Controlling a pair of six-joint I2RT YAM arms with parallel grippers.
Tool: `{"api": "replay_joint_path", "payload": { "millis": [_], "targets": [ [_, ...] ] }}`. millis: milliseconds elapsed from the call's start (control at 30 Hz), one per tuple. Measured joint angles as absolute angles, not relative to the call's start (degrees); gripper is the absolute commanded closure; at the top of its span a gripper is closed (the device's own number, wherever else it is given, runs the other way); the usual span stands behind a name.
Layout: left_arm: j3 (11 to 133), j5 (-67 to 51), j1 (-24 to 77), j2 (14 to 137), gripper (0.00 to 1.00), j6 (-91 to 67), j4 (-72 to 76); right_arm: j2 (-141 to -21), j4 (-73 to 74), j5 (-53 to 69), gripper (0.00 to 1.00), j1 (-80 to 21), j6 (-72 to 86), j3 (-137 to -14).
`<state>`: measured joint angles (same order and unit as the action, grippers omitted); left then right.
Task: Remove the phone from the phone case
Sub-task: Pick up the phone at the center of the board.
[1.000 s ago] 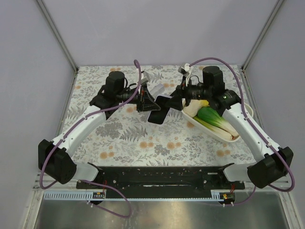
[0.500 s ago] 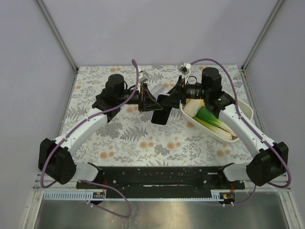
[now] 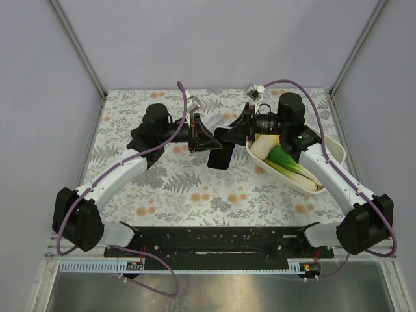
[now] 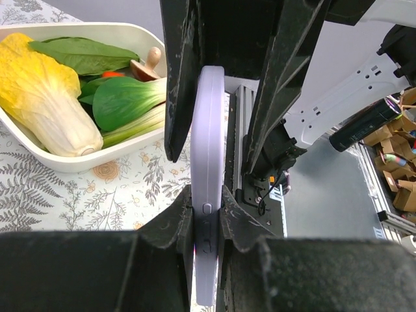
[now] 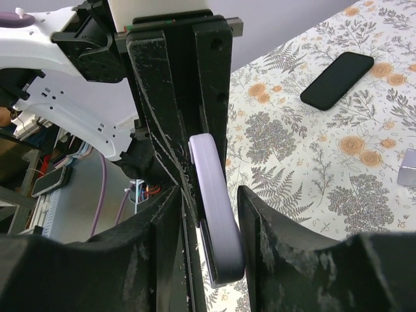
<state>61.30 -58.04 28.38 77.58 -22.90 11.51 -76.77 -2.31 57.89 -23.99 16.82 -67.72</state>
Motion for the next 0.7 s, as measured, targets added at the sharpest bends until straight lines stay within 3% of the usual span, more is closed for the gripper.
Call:
{"api": "replay_joint_path", "payload": {
  "millis": [433,700],
  "targets": [
    [60.3,-58.1,28.2,77.6,1.0,-25.6,14.9,-76.8,-5.2,58.3,0.59,-23.6,19.1,-66.2],
    [59.7,-58.9,28.1,77.6,1.0,-26.8,16.9,-76.8,-6.6,60.7,0.93,-23.4,19.8,-65.9]
  ]
}}
